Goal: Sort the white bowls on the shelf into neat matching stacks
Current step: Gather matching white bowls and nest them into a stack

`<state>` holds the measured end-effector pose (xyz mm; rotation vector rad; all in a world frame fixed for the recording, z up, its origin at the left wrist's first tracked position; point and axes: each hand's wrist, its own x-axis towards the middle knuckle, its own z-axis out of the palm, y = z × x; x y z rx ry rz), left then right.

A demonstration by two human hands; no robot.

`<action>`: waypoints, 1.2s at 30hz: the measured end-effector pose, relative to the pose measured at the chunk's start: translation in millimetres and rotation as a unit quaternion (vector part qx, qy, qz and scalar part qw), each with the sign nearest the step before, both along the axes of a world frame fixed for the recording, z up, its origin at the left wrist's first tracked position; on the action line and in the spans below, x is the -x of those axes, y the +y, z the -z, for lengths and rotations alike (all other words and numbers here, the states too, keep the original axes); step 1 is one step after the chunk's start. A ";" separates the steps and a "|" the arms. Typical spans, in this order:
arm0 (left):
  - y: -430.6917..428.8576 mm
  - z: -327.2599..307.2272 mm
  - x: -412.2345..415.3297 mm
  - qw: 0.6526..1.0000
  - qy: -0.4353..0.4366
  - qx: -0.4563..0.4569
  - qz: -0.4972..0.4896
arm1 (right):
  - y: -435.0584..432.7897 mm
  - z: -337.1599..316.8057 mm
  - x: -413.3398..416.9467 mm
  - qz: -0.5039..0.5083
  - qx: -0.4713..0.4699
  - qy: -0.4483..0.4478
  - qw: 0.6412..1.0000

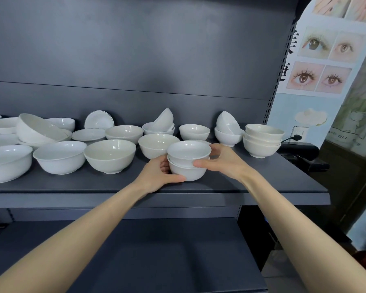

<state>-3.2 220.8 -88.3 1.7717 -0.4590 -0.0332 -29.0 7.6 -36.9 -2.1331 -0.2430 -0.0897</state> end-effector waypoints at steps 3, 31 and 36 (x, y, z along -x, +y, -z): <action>-0.2 -1.2 -0.1 1.000 0.001 0.005 -0.010 | 1.6 0.6 3.7 0.011 -0.014 -0.014 1.000; 138.2 -64.4 61.3 0.965 -0.080 0.020 -0.249 | 146.6 -62.2 -1.5 -0.140 -0.109 -0.059 0.982; 195.5 -66.1 47.2 0.964 -0.082 0.001 -0.252 | 201.6 -59.0 -25.1 -0.152 -0.101 -0.054 0.982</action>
